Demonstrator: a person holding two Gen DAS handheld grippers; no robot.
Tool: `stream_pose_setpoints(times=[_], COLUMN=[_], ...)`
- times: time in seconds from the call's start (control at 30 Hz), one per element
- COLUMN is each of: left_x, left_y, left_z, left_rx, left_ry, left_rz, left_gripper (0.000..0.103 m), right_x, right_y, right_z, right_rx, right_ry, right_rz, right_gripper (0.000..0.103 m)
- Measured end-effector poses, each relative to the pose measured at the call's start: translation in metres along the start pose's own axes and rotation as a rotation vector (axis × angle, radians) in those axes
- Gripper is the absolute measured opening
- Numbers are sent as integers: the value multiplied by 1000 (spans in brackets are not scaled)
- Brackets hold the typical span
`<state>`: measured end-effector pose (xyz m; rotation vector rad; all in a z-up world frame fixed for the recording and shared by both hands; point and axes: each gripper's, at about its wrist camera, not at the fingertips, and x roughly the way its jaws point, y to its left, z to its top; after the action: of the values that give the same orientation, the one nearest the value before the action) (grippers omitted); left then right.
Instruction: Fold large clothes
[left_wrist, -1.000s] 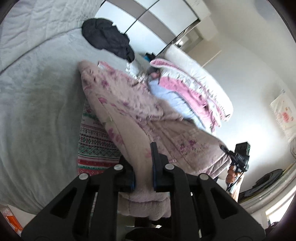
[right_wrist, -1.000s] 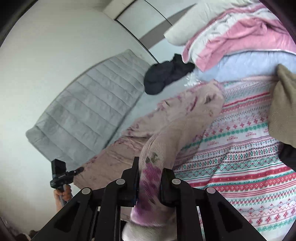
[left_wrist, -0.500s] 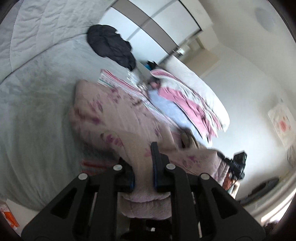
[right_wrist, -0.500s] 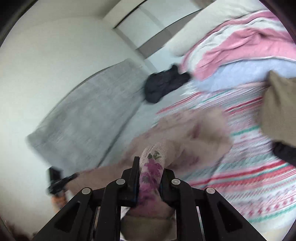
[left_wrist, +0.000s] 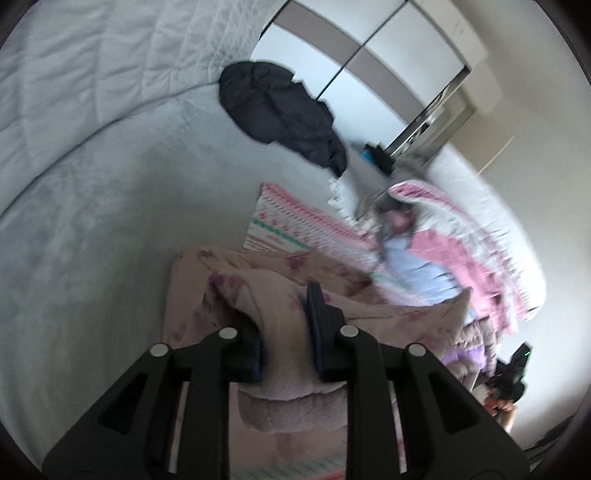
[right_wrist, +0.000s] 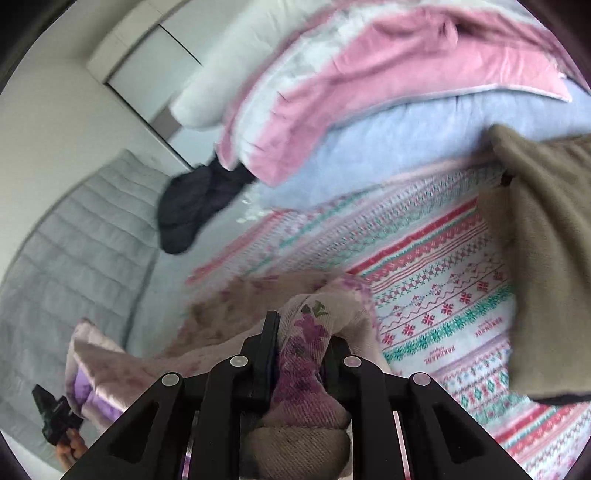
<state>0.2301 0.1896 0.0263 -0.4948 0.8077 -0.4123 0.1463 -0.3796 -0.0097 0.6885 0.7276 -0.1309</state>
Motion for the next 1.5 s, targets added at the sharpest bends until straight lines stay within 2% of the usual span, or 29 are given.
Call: stream_pose_setpoints(times=[0.1,0.17,0.2,0.33,0.43,0.53,0.57,0.6,0.63,0.7,0.73,0.8,0.9,1.03,1.1,1.23,1.27,1.37,1.43,1.5], left_x=[44,78,85,103,92,73,65,58,39,17,7,2,18,63,84,100,101,103,114,128], left_y=[7,14,15,23,27,27,27,25,24,22,20,17,10,2,1,3,4,10,12,18], left_z=[7,7,6,3,5,12,14,16,18,20,18,12,-8,-39,-45,-32,-27,-6,7,17], left_rx=[23,34,39,63,37,18,16,18,30,63,89,142,231,287,312,373,367,355,365,348], left_ry=[64,143,160,189,199,198,184,163,107,33,14,25,111,183,182,91,84,64,87,129], left_rz=[47,78,82,90,36,-21,-14,1,13,11,20,29,21,38,95,258,270,287,266,239], left_gripper=[30,36,41,42,46,52,64,80,82,83,83,83,83,83,83,83,83,83,83,83], right_x=[48,75,84,97,86,59,50,36,22,-5,-16,-27,-14,47,81,107,107,96,92,97], right_y=[-7,-13,-15,-26,-28,-27,-25,-21,-17,-11,-9,-4,8,28,40,60,64,68,59,50], right_z=[6,9,9,12,18,25,26,28,29,29,28,23,4,-28,-37,-36,-34,-22,-12,0], right_rx=[-19,-21,-21,-16,-8,-2,-13,-37,-65,-118,-142,-189,-274,-363,-423,-572,-587,-582,-546,-491], right_ry=[43,72,79,103,140,168,168,152,120,50,26,2,50,175,190,64,35,-83,-127,-110], right_rz=[-31,-46,-46,4,91,194,209,214,206,201,208,184,97,54,-17,-184,-199,-214,-207,-205], right_gripper=[21,22,23,27,38,43,45,52,63,74,74,76,76,76,76,76,76,76,77,78])
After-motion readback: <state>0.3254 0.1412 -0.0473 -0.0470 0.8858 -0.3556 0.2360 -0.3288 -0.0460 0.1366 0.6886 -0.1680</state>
